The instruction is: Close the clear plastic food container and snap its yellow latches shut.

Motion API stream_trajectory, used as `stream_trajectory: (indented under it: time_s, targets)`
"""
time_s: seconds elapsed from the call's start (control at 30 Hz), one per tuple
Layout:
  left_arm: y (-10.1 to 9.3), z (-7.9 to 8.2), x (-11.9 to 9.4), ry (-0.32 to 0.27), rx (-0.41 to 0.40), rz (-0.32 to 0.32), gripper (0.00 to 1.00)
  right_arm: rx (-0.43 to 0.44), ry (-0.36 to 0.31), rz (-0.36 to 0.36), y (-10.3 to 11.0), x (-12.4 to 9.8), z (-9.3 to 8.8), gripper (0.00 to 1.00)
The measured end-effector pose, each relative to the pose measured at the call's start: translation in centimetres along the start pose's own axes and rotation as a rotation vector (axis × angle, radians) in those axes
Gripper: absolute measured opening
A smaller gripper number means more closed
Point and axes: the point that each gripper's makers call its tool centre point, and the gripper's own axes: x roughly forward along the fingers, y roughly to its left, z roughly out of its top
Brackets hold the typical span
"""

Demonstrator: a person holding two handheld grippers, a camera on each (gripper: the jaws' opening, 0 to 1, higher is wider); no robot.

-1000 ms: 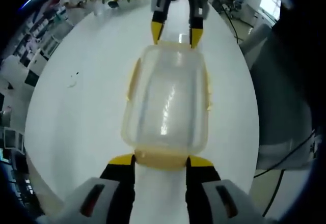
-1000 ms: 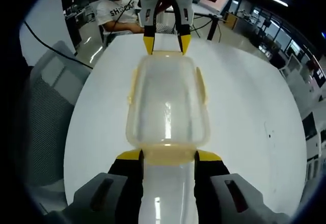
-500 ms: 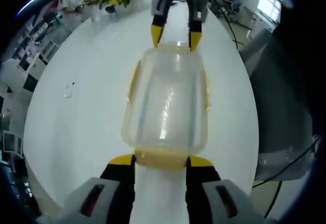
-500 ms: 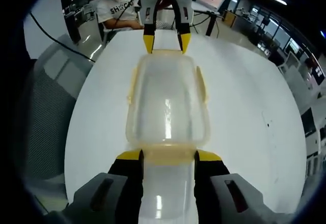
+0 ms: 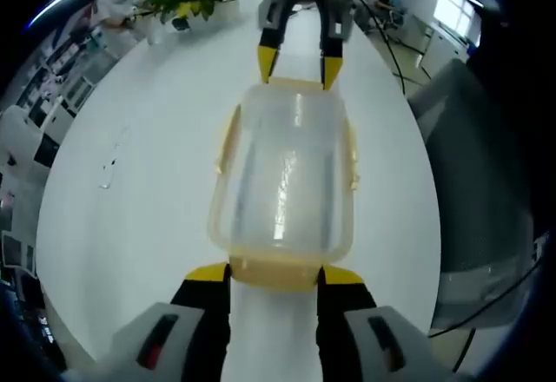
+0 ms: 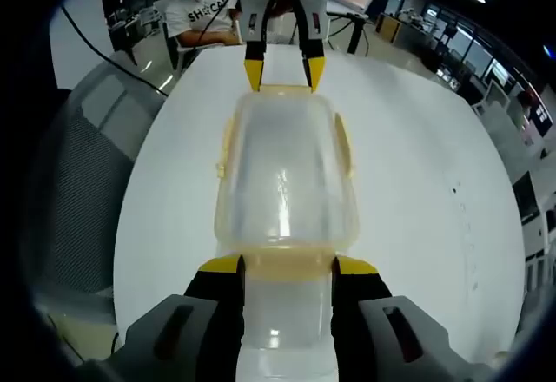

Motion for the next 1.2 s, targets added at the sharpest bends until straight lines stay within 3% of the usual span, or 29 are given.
stream_trajectory:
  time_s: [0.33,0.77,1.2]
  targets:
    - [-0.2,2.5,1.5,-0.003,0.011,-0.015,0.33,0.02,0.014,-0.012,0.0,-1.2,-2.7,0.35]
    - [-1.0,6.3,2.9,-0.052,0.021,-0.039,0.33,0.034,-0.002,-0.009,0.3,-3.6,-6.0,0.35]
    - [-1.5,9.4,4.2,-0.082,0.027,-0.058,0.33,0.037,0.028,-0.016,0.4,-4.9,-9.0,0.36]
